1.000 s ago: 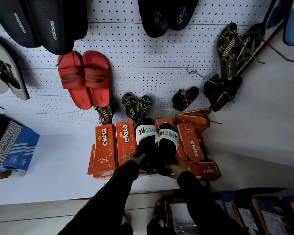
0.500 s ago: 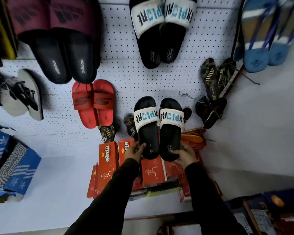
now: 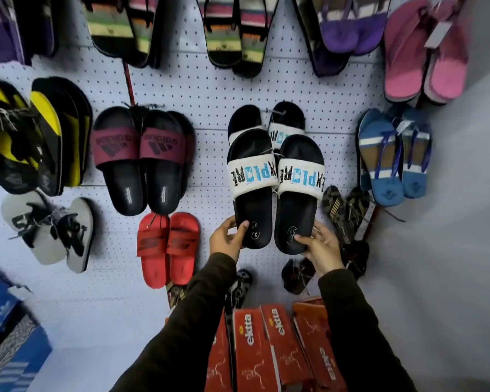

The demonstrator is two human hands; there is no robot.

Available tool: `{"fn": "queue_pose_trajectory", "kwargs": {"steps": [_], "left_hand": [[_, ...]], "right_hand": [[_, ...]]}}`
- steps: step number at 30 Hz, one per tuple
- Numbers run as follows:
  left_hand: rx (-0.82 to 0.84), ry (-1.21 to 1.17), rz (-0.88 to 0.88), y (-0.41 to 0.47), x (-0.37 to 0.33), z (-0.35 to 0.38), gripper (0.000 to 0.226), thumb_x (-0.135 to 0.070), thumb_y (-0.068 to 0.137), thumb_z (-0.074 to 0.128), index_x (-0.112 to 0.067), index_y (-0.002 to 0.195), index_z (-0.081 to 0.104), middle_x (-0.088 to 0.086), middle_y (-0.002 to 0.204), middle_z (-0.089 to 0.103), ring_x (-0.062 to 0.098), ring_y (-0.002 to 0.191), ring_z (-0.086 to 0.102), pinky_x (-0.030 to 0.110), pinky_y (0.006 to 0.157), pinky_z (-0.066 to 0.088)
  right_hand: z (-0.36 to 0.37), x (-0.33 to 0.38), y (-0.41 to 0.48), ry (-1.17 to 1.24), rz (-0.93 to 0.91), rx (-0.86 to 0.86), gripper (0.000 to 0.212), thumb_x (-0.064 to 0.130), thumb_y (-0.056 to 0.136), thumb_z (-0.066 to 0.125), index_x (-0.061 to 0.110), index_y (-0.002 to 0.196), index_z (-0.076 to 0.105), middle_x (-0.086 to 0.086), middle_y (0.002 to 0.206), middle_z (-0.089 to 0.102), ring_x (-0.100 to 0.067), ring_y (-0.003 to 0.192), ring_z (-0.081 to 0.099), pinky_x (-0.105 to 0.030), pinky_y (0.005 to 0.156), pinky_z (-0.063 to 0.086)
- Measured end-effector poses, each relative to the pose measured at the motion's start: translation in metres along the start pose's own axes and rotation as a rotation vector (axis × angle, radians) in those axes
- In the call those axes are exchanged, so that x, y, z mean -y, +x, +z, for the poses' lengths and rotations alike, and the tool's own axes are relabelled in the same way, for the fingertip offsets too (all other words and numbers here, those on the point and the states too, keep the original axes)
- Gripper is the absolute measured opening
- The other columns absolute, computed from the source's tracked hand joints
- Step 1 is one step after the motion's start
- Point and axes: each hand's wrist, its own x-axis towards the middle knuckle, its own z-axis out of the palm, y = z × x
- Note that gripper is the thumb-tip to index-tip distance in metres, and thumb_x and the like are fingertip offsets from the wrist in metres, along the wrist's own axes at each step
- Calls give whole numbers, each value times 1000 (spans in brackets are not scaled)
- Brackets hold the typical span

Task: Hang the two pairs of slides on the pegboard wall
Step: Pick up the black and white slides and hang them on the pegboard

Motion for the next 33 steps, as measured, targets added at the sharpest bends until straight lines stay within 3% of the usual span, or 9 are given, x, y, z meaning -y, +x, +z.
{"fn": "queue_pose_trajectory", "kwargs": {"steps": [6, 9, 13, 19, 23, 25, 27, 30, 33], "left_hand": [[-35, 6, 159, 31, -58, 13, 24, -23, 88, 65, -16, 110, 65, -16, 80, 66, -4, 56, 67, 32, 70, 62], [-46, 11, 181, 49, -77, 19, 24, -26, 87, 66, -18, 109, 65, -12, 85, 66, 12, 66, 68, 38, 72, 62], [-53, 23, 104, 72, -80, 26, 36, -25, 87, 66, -7, 117, 64, 3, 103, 61, 18, 78, 64, 45, 77, 61], [-73, 26, -26, 85, -40, 32, 39, -19, 87, 66, 1, 121, 61, 7, 104, 58, 24, 89, 60, 42, 76, 59], [-120, 53, -29, 88, -26, 37, 38, -21, 88, 65, -2, 121, 61, 18, 118, 64, 33, 100, 65, 49, 90, 56], [-142, 110, 30, 88, -27, 39, 43, -24, 89, 64, -9, 128, 55, 15, 127, 62, 32, 104, 64, 41, 94, 54], [-175, 164, 211, 84, -31, 40, 53, -28, 91, 59, -14, 140, 43, 9, 138, 50, 25, 117, 55, 34, 102, 46], [-277, 429, 624, 84, -44, 46, 59, -38, 96, 44, -22, 150, 25, 2, 156, 24, 16, 146, 23, 38, 122, 19], [-261, 837, 828, 94, -63, 58, 61, -38, 98, 33, -26, 154, 14, 3, 165, 3, 22, 153, 1, 43, 123, -5]], "right_hand": [[21, 64, 16, 14, -135, 38, 66, -20, 85, 59, 1, 146, 46, -22, 137, 63, -38, 128, 60, -55, 108, 47], [29, 86, 34, 21, -155, 33, 66, -22, 83, 59, 1, 145, 47, -24, 137, 62, -39, 127, 61, -54, 106, 49], [31, 92, 62, -38, -111, 24, 65, -21, 83, 59, 2, 143, 49, -23, 138, 62, -41, 128, 60, -58, 106, 48], [25, 60, 85, -74, -6, 20, 67, -24, 84, 56, 1, 146, 45, -26, 141, 58, -43, 131, 57, -56, 101, 49], [27, 43, 91, -111, -56, 36, 61, -14, 89, 60, 5, 145, 44, -23, 145, 55, -40, 133, 55, -54, 108, 47], [30, 41, 90, -207, -161, 16, 60, -1, 93, 63, 12, 147, 41, -16, 152, 48, -31, 134, 53, -45, 110, 45], [33, 41, 87, -339, -380, -33, 64, 17, 97, 62, 21, 153, 33, -7, 161, 32, -23, 142, 40, -36, 113, 39], [41, 51, 94, -555, -825, -64, 62, 25, 102, 51, 20, 158, 26, -2, 166, 17, -19, 155, 21, -39, 124, 27], [51, 63, 112, -944, -1099, -40, 61, 32, 105, 43, 23, 161, 20, 2, 171, 5, -23, 160, 7, -42, 127, 19]]}}
